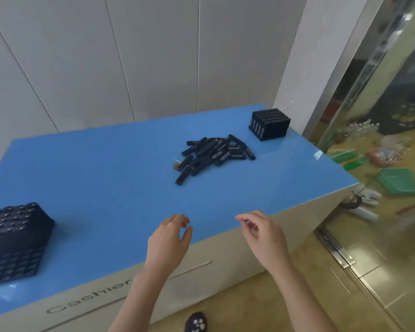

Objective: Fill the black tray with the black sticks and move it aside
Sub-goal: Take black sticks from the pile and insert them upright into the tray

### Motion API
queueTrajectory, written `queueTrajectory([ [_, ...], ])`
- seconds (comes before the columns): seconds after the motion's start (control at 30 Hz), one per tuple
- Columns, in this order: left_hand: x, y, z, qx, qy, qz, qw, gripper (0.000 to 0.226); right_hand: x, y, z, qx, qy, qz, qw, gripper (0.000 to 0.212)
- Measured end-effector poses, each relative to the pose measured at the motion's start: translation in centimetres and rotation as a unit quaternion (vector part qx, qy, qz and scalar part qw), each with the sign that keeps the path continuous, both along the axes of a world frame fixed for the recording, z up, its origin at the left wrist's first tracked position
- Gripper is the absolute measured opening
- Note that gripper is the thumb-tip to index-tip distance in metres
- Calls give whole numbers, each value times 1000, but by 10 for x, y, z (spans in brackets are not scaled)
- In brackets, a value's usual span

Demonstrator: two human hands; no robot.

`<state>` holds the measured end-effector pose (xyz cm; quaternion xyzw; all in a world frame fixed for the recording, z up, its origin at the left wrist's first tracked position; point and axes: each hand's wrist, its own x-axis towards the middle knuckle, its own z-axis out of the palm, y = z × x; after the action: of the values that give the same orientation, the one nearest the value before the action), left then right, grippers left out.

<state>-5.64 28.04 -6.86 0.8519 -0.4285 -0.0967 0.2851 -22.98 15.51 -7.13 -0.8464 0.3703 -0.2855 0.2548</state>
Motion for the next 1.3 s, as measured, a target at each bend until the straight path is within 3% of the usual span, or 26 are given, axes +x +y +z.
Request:
queueTrajectory([
  [0.43,34,-155,5,17,-16,9,1000,29,34,-170,2,76,103,68,989,26],
  [0.63,46,-196,0,29,-39,39,998,31,71,-234,4,55,107,98,988,38],
  [0.9,46,-212,-13,27,-47,162,985,33,127,-292,-3,-5,266,231,936,56],
  [1.1,38,-228,-19,86,-76,191,975,42,143,-307,-10,-109,327,261,902,48],
  [1.23,50,-239,-27,117,-153,179,965,57,147,-307,-11,-170,351,249,886,40],
  [1.3,55,-243,-24,138,-149,182,962,51,145,-306,-9,-173,373,240,879,36],
])
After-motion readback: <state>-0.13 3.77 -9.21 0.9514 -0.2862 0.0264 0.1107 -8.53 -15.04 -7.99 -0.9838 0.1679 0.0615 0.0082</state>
